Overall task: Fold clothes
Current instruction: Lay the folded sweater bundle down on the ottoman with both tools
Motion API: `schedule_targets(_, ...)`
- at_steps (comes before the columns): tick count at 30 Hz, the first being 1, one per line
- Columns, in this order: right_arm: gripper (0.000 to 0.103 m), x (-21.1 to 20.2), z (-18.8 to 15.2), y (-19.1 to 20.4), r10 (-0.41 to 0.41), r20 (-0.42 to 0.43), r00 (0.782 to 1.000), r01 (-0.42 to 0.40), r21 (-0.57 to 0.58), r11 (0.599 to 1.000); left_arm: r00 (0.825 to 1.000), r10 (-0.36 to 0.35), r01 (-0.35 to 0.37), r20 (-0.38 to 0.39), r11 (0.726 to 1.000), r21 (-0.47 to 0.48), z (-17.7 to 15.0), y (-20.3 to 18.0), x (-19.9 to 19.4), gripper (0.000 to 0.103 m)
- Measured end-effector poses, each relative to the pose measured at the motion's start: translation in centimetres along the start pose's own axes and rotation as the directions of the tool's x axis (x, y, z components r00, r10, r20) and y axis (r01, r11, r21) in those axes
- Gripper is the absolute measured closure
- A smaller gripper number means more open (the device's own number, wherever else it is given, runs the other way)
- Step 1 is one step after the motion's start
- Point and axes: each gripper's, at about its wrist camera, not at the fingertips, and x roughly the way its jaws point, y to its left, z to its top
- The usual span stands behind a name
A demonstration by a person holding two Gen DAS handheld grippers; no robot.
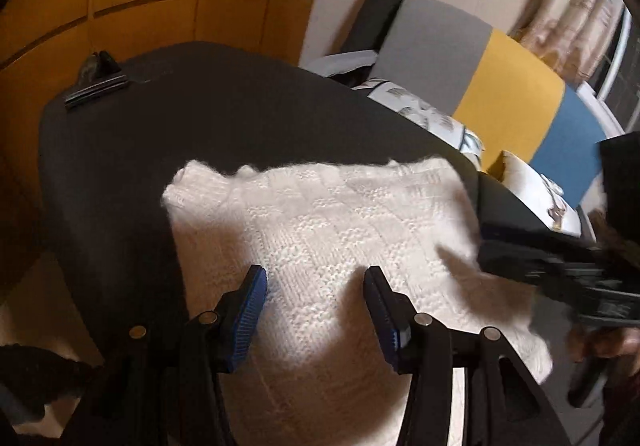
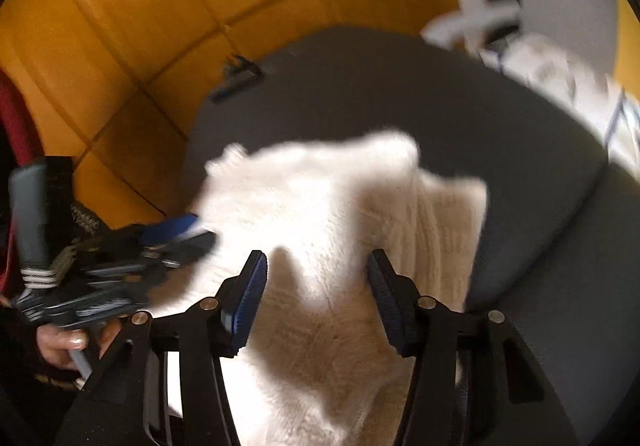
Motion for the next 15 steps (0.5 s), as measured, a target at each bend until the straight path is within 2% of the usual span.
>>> schedule_targets(3,0.047,-1.7,0.5,1.9,0.064,0.004,0.998,-0.063,-0.081,0.995,0.999,0.02,-0.021,-0.029,0.999,-0.031,0.4,-0.1,0.0,0.051)
schedule_targets(6,0.047,0.1,-1.1,2.0,-0.005,-0.086,0.996,-0.004,-0.096,0.995,0.999,0.024,-0.027,-0.041,0.998,-0.053,0.8,-0.1,0.3,0.051)
schedule_targets(9,0.048,2.2,-2.8,2.0,-0.081,-0.179,0.981,0.062,-0.11,0.992,0.999,0.024,-0.025,-0.024,0.999,-0.036,0.9,-0.6,0.7,0.048)
schedule_targets(12,0.048,1.5,-3.3,1.1,-0.073,-0.107,0.992,0.075,0.012,0.997,0.999,0.048,-0.048,0.004,0.999,0.016,0.7,-1.2,0.3,0.048)
schedule_targets(15,0.046,-1.4,-3.4,2.8,-0.122,0.008,0.992,0.12,0.145,0.982,0.998,0.066,-0.066,-0.015,0.998,0.007,0.7,-0.9,-2.4,0.048)
